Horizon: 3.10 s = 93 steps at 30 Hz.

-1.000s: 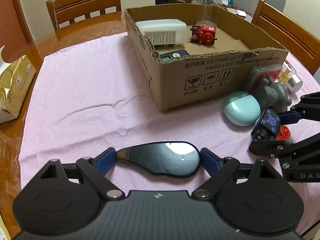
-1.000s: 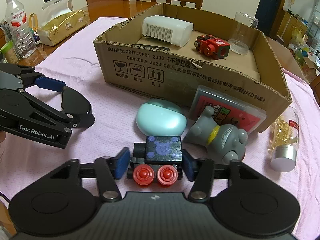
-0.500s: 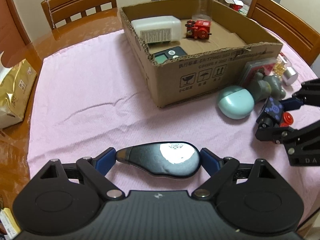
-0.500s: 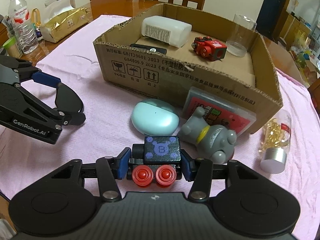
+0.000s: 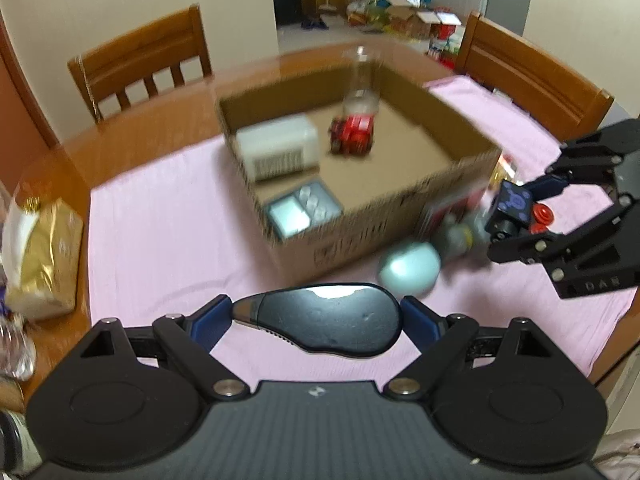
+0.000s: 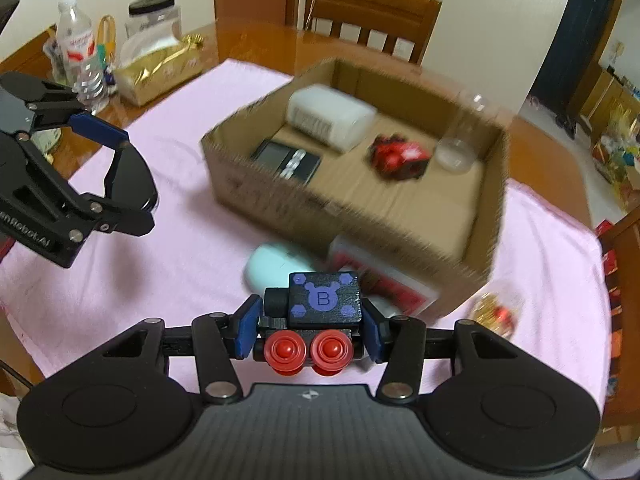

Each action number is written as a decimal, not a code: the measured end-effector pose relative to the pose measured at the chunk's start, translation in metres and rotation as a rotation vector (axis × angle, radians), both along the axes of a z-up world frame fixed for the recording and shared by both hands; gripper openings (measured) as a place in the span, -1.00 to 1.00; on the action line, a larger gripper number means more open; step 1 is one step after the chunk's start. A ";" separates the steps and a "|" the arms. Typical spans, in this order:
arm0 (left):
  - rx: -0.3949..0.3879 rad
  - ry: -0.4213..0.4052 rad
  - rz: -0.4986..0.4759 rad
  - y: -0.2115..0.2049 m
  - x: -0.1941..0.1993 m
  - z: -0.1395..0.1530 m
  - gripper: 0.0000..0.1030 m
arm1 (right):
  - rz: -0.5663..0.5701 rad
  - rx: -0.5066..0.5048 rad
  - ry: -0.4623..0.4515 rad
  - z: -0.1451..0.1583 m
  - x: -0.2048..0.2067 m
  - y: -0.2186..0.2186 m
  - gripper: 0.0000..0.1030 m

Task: Organize rigid objects
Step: 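Carry the mirror and toy car into the box and open both tools, then move the left tool to the light blue case and right tool to the capsule bottle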

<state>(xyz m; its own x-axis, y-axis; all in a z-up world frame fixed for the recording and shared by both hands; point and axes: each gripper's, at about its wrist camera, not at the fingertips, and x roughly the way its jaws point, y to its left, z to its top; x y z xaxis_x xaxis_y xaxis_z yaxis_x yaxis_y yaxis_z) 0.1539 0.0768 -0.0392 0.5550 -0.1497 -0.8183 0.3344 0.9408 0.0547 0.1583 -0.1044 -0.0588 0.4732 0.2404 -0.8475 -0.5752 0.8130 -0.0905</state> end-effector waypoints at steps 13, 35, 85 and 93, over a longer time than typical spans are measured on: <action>-0.024 -0.101 0.050 -0.027 0.028 0.033 0.74 | -0.011 0.010 -0.112 0.028 0.085 -0.029 0.09; -0.001 -0.098 0.096 -0.069 0.081 0.023 0.74 | -0.095 0.036 -0.132 0.033 0.106 -0.077 1.00; -0.056 -0.030 0.302 -0.046 -0.001 -0.028 0.96 | -0.399 0.127 0.043 -0.036 -0.007 -0.111 1.00; -0.031 0.004 0.472 -0.061 -0.004 -0.047 0.96 | -0.111 0.105 0.017 -0.040 0.033 -0.131 1.00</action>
<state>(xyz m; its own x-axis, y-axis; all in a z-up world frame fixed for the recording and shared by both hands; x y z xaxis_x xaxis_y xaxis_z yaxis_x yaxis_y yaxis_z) 0.1502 0.0160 -0.0861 0.5653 0.0942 -0.8195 -0.1303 0.9912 0.0240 0.1908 -0.2355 -0.0992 0.4879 0.2746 -0.8286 -0.4815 0.8764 0.0069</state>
